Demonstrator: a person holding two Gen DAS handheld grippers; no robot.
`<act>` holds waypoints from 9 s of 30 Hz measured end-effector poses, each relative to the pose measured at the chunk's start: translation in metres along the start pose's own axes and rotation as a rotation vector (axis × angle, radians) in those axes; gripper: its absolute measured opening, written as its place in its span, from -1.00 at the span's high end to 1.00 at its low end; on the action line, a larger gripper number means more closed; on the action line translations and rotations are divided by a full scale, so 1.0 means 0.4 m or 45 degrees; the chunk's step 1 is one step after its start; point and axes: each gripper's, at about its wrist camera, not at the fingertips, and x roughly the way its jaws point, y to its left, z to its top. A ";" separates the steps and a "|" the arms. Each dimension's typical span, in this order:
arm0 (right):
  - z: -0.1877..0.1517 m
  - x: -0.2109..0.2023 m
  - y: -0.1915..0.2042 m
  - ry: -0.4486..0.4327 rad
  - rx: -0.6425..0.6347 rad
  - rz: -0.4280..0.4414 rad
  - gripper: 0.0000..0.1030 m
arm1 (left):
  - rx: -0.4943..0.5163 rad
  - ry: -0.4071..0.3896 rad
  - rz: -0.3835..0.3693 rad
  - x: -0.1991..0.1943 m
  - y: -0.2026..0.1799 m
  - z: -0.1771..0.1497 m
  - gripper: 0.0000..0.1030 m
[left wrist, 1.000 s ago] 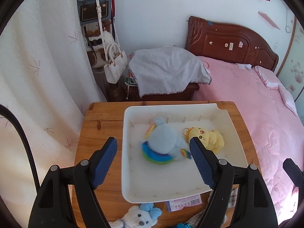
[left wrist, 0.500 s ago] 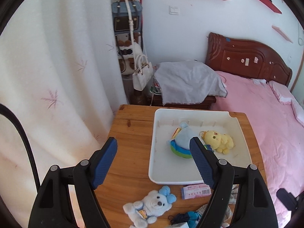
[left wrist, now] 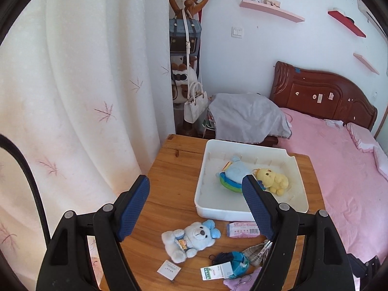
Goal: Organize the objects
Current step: 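Move both grippers back toward the remaining items on the table, then grasp the white medicine box with the left gripper while the right grasps the purple plush, then lift the box and purple plush and carry both over the tray, then open both grippers to release the box and purple plush into the tray, then withdraw both grippers back toward the teddy bear and small box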
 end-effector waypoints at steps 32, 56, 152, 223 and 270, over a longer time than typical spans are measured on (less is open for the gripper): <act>-0.169 0.066 -0.191 0.306 0.917 0.093 -0.71 | 0.572 0.237 -0.116 0.007 -0.104 -0.123 -0.59; -0.293 0.184 -0.086 0.431 1.526 -0.172 -0.71 | 1.104 0.484 -0.513 0.178 -0.113 -0.240 -0.59; -0.279 0.192 -0.057 0.439 1.689 -0.243 -0.44 | 1.119 0.712 -0.800 0.168 -0.053 -0.274 0.24; 0.143 0.479 -0.381 0.104 0.577 -0.046 -0.48 | 0.240 0.562 -0.337 0.527 -0.220 0.004 0.22; 0.153 0.248 -0.131 -0.136 0.421 -0.145 -0.62 | 0.059 0.339 -0.281 0.257 0.108 0.002 -0.23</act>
